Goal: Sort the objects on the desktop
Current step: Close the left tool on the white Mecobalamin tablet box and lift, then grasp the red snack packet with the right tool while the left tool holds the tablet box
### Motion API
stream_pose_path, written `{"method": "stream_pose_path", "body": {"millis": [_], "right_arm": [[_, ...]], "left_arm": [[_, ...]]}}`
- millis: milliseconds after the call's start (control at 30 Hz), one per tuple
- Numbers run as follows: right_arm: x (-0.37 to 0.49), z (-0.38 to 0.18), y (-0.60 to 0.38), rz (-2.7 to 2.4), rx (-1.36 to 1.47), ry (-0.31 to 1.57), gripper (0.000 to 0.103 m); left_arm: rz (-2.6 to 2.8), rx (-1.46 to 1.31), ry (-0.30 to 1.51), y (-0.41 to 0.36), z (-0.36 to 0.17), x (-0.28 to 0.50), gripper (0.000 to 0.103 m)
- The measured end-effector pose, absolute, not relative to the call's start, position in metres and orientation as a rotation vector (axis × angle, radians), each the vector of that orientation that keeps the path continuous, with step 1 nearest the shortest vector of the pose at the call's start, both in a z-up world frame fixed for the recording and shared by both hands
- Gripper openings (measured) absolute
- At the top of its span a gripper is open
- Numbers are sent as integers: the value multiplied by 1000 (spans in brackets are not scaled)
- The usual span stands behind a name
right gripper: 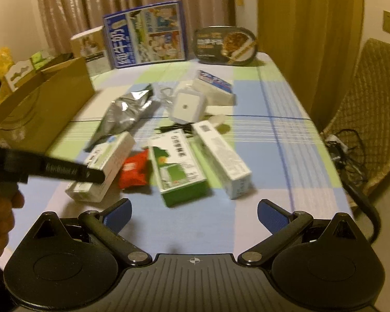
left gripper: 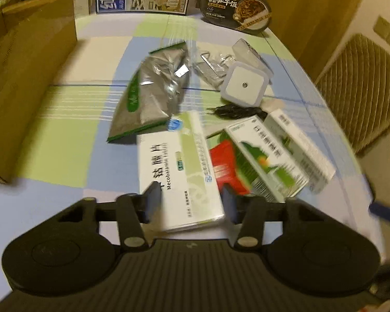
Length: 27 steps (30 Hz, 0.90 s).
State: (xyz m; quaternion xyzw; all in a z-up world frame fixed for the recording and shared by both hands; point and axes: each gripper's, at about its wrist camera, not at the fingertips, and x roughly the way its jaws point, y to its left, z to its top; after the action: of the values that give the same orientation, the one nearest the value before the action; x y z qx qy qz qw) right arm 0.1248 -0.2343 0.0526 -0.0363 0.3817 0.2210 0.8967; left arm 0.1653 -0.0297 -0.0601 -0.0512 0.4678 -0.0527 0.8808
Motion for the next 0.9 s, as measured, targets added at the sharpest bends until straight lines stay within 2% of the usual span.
{"method": "stream_pose_path", "body": {"millis": [100, 233, 300, 333, 367, 567, 600, 667, 900], "right_arm": [[121, 51, -222, 495, -87, 784, 100], [119, 48, -202, 550, -107, 775, 94], [120, 45, -194, 573, -124, 772, 91], [122, 43, -191, 580, -131, 773, 89], [124, 42, -187, 586, -138, 774, 88], [135, 34, -174, 621, -136, 783, 79], [137, 33, -172, 625, -135, 786, 78], [142, 29, -169, 630, -127, 799, 75], [163, 19, -162, 657, -76, 840, 71]], "left_arm": [[-112, -38, 964, -17, -59, 151, 32], [-111, 16, 968, 1, -63, 140, 31], [-127, 14, 953, 10, -64, 138, 35], [-131, 23, 945, 14, -64, 138, 45], [-136, 31, 938, 16, -64, 137, 50], [-244, 96, 901, 21, -61, 150, 53], [-278, 102, 903, 20, -62, 153, 55], [-331, 130, 903, 17, -65, 157, 65], [-366, 210, 907, 16, -76, 157, 65]]}}
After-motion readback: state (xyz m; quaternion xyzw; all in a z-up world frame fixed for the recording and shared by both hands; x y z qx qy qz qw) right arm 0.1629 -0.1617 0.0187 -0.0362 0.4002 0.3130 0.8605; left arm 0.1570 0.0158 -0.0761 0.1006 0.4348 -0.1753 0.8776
